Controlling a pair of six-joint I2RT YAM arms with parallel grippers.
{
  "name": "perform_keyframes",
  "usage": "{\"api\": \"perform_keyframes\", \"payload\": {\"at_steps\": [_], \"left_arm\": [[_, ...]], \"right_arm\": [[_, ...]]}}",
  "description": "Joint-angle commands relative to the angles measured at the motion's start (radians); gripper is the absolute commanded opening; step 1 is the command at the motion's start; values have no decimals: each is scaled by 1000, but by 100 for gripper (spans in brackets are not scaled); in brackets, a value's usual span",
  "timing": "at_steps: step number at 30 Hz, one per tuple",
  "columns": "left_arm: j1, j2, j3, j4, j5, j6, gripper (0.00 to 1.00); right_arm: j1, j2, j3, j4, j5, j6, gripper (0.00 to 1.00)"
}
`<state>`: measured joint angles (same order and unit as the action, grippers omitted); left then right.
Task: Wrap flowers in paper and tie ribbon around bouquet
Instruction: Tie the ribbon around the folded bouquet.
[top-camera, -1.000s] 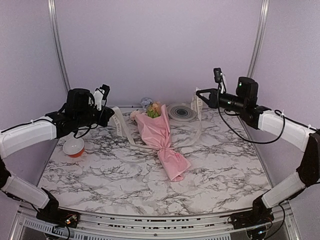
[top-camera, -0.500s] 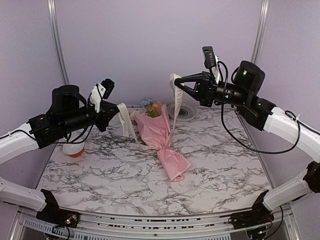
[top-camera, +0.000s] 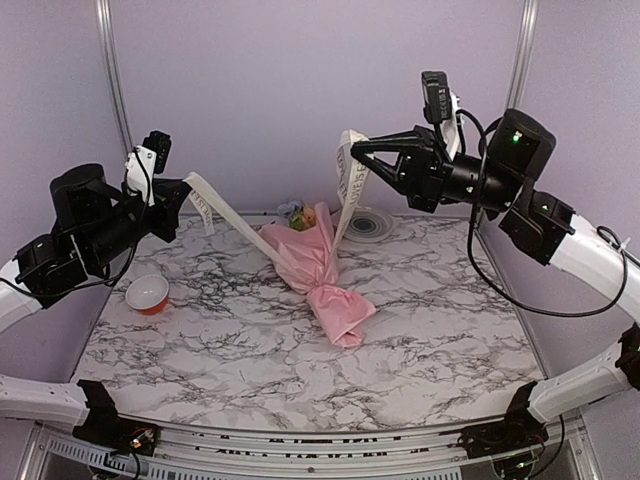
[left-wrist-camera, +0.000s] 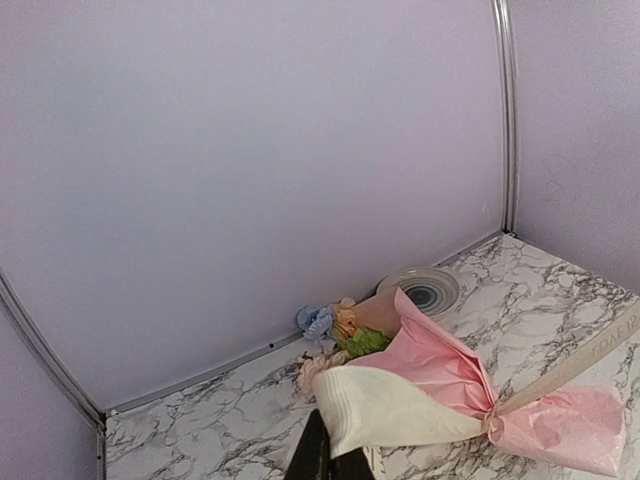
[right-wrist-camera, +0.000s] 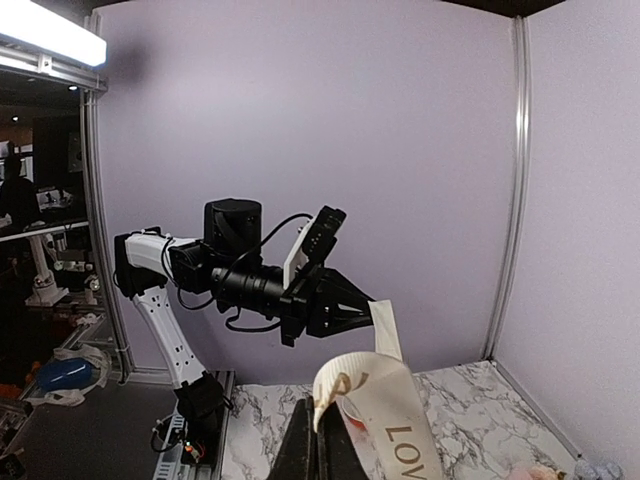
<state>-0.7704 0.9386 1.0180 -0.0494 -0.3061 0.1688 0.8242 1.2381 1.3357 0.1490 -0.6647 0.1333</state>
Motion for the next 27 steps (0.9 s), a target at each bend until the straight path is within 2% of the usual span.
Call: {"api": "perform_keyframes", "payload": {"at_steps": [1,4,8,10,13,17,19,25,26,27], "left_arm": [[9,-6,-2,-1,-94,3,0],[18,15,3,-17,-105,-10,0],[23,41,9,-21,-43,-23,0],[23,67,14,-20,1,-28,0],[23,112,17,-20,66,-41,0],[23,141,22,-10,112,-61,0],[23,142,20,1,138,-62,0],[22,135,1,44,229,-59,0],[22,132,-3,50,245,-56,0],[22,131,-6,56,259,-54,0]], "right_arm": [[45,-25,45,-22,40,-28,0],[68,-16,56,-41,37,-50,0],[73,-6,69,-72,56,-74,0],[73,1,66,-93,118,-86,0],[43,51,75,-159,305,-79,0],[-169,153,73,-284,485,58,0],[-270,199,35,-331,527,112,0],[-514,349,-100,-410,443,197,0],[-535,376,-109,-426,434,191,3],[-550,412,-109,-450,432,178,12]]}}
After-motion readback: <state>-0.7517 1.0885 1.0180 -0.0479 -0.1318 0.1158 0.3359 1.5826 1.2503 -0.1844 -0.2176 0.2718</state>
